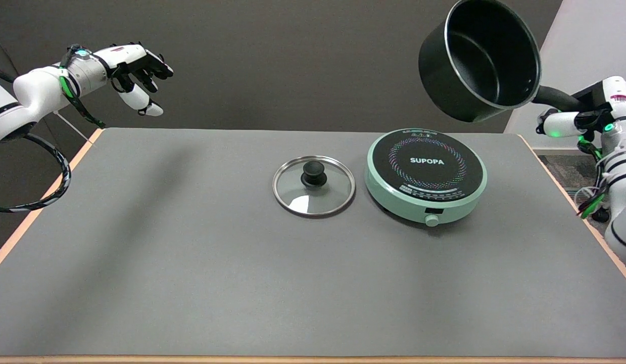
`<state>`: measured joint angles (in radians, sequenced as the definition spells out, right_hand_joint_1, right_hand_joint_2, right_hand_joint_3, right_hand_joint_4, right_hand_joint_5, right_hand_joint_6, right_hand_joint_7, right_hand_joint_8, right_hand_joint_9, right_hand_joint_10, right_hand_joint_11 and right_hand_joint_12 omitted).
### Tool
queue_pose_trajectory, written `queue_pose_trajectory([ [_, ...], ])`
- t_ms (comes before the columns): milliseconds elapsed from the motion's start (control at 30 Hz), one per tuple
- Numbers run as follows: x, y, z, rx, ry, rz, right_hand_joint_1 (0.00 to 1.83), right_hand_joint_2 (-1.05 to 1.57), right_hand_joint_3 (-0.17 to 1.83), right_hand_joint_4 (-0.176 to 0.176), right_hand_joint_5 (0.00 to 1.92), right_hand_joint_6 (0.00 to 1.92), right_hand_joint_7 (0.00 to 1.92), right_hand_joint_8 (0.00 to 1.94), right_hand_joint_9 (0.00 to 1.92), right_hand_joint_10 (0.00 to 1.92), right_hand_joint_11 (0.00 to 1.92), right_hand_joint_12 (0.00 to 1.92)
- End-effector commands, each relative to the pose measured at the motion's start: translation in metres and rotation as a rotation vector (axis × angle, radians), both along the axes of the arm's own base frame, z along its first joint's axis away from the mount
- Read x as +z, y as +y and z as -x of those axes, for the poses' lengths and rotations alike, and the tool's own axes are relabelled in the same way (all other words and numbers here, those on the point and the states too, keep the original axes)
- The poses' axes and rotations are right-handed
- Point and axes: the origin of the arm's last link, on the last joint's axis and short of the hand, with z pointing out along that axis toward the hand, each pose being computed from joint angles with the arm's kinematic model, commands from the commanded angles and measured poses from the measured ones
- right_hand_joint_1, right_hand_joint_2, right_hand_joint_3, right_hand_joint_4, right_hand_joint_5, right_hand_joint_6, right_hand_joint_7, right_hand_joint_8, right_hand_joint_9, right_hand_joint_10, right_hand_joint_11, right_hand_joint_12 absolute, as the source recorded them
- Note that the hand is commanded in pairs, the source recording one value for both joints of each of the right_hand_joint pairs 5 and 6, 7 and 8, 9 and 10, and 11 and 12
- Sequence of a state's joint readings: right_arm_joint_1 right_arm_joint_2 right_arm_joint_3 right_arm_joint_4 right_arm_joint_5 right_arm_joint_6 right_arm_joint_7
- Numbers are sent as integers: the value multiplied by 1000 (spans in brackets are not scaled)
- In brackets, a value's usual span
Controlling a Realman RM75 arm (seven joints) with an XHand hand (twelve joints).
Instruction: Place the pot onto the induction cooker.
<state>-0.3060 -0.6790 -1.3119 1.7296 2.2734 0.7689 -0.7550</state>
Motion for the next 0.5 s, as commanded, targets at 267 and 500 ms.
queue_pose_trajectory([
  [267, 25, -38, 3, -178, -34, -142, 1193, 569, 1833, -122, 1602, 1602, 1602, 1602, 1602, 1602, 1602, 1602],
  [500, 22, -41, 2, -182, -18, -174, 1195, 564, 1833, -122, 1600, 1600, 1600, 1600, 1600, 1600, 1600, 1600],
])
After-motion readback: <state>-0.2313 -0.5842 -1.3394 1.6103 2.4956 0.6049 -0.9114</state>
